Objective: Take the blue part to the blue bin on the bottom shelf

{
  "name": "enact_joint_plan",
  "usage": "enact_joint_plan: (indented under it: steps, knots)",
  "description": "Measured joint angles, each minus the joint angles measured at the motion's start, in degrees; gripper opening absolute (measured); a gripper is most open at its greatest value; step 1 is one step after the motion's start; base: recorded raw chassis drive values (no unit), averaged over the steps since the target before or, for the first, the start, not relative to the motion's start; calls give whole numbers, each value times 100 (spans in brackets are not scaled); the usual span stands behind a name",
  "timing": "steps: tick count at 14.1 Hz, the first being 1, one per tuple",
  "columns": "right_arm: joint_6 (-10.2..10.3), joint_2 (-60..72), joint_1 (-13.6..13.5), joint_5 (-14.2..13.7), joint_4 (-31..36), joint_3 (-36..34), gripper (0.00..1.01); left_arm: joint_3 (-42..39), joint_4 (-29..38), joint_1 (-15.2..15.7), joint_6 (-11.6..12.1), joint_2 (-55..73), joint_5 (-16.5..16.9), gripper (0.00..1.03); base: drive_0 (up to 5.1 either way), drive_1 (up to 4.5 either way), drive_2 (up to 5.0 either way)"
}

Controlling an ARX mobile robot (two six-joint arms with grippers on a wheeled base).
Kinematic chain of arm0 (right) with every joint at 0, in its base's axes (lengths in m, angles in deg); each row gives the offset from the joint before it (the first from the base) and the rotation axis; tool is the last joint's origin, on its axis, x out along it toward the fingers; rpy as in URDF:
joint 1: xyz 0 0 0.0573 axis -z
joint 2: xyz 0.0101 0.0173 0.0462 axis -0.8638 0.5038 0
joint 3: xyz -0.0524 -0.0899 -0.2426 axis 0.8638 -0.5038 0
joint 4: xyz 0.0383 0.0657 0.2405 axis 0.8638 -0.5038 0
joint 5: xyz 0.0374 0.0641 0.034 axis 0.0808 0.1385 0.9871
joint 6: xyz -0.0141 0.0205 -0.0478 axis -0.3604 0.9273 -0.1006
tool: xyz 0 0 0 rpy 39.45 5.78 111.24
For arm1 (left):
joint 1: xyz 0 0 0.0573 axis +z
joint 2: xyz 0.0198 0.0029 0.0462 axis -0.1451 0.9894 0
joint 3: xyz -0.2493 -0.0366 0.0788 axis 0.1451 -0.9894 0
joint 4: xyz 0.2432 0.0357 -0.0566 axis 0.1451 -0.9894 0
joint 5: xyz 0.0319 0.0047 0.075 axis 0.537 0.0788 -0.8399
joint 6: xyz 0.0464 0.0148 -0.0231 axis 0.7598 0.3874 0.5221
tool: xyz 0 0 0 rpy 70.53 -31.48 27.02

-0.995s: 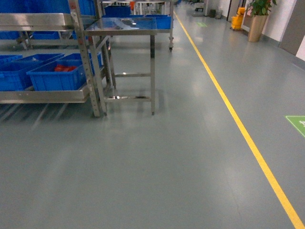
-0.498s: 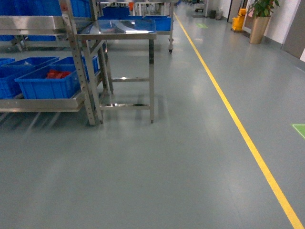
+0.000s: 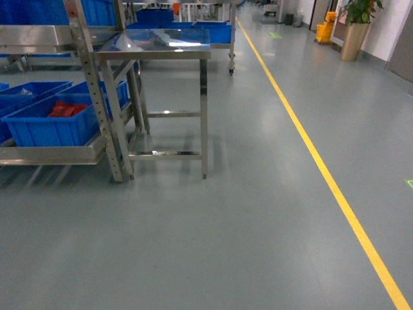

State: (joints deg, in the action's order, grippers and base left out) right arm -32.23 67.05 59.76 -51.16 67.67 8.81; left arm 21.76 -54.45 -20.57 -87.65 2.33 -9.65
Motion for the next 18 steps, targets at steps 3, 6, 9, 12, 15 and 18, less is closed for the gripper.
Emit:
enact_joint_plan:
  steps: [3,6,9,12,15,18]
  knots:
    - [0,0,0,2,11,0,98,0,7,0,0,4,-2,43,-5,421,-431]
    - [0,0,0,2,-13,0,98,0,-11,0,2,7,0,43,-7,419,-433]
    - [0,0,0,2,-4,0,98,0,-20,0,0,-4,-4,43,-5,421,-431]
    - [0,0,0,2,-2,0,98,0,-2,0,0,4,0,43,9,434,-417]
    - [0,0,0,2,-4,0,98,0,4,0,0,0,0,43,-3,422,-429]
    - [0,0,0,2,-15,0,98,0,-4,0,0,7,-2,43,-9,416,-435]
